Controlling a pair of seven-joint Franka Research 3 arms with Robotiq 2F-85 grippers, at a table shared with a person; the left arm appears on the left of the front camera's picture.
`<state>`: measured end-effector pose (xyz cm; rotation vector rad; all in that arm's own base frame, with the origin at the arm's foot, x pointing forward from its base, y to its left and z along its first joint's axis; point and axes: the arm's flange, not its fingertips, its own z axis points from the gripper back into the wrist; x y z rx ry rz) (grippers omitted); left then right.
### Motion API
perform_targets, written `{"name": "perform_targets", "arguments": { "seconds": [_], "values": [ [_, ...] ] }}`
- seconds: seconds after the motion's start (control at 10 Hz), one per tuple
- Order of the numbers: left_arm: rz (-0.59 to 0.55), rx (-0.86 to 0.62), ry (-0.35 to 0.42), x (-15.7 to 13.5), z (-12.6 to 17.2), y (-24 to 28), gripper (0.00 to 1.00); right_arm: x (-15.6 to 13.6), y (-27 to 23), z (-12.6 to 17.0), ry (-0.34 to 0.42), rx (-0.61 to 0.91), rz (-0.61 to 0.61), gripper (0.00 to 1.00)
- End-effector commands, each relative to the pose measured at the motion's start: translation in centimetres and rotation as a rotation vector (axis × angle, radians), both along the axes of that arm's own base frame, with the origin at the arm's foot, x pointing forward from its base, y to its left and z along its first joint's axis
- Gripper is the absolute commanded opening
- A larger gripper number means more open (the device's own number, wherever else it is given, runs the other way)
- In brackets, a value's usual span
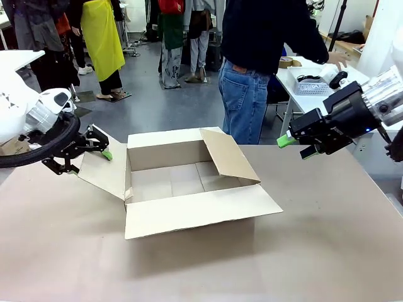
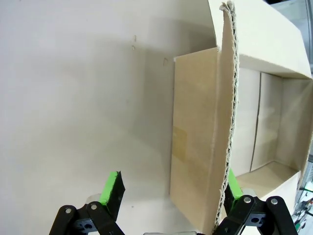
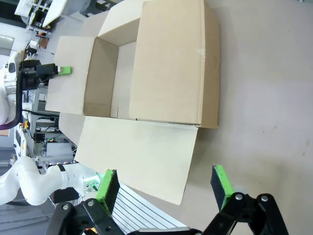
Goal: Pack the gift set into the box.
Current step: Place both hands on the side flaps of the Package Box and spread them outward.
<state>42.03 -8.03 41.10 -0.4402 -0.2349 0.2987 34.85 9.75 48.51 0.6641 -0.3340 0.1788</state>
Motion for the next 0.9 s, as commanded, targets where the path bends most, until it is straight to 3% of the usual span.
{"name": "perform_targets", "arguments": {
  "seconds": [0.0, 0.3, 0.4, 0.5, 0.7, 0.8],
  "values": [
    [0.013, 0.021, 0.012, -0.1, 0.2, -0.2, 1.00, 0.0, 0.0, 0.0, 0.000, 0.000, 0.000, 1.00],
    [0.013, 0.021, 0.012, -0.1, 0.2, -0.2, 1.00, 8.9, 15.5, 2.6, -0.136, -0.367, 0.200, 1.00],
    [0.013, 0.021, 0.012, -0.1, 0.2, -0.2, 1.00, 9.5, 19.8, 1.9, -0.167, -0.439, 0.254, 1.00],
    [0.013, 0.021, 0.012, -0.1, 0.2, -0.2, 1.00, 3.9, 10.2, 1.8, -0.089, -0.211, 0.175, 1.00],
    [0.013, 0.021, 0.012, -0.1, 0.2, -0.2, 1.00, 3.9, 10.2, 1.8, -0.089, -0.211, 0.175, 1.00],
    [0.013, 0.021, 0.012, -0.1, 0.2, -0.2, 1.00, 6.3, 16.4, 1.2, -0.106, -0.278, 0.229, 1.00]
  ]
}}
